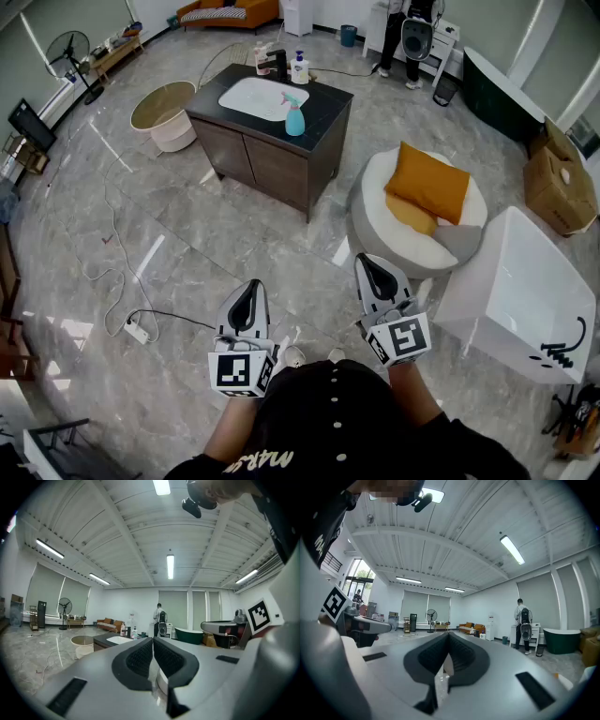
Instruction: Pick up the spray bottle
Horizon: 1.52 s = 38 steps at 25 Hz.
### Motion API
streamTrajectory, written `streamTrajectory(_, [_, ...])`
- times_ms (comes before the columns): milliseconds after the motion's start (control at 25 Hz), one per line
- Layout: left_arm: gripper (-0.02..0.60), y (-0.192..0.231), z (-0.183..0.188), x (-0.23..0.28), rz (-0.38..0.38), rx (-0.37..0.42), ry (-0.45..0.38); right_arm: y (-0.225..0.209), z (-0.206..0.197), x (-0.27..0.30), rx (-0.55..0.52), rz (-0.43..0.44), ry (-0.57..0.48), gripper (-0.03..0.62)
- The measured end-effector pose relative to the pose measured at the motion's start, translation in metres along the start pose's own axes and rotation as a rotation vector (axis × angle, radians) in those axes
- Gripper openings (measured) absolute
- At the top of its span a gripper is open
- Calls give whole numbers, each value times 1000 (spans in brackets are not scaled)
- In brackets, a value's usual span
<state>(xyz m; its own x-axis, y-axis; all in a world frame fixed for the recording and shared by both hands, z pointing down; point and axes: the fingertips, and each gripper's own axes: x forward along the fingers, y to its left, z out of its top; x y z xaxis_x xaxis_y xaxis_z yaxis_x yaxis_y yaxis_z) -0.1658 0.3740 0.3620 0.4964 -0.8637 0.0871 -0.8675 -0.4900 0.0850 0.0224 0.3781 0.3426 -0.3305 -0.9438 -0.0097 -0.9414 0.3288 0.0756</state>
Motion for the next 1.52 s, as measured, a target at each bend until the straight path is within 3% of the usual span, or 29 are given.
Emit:
streamTrajectory(480, [17,10,-5,0,3,-17,7,6,-3,9,0,10,-10,-6])
streamTrajectory(960, [17,35,-18,8,-24,-16,39,1,-18,27,22,-46,16,-6])
streamTrajectory(1520, [17,74,-6,111,18,-8,33,-52,-27,131,32,-11,2,-5])
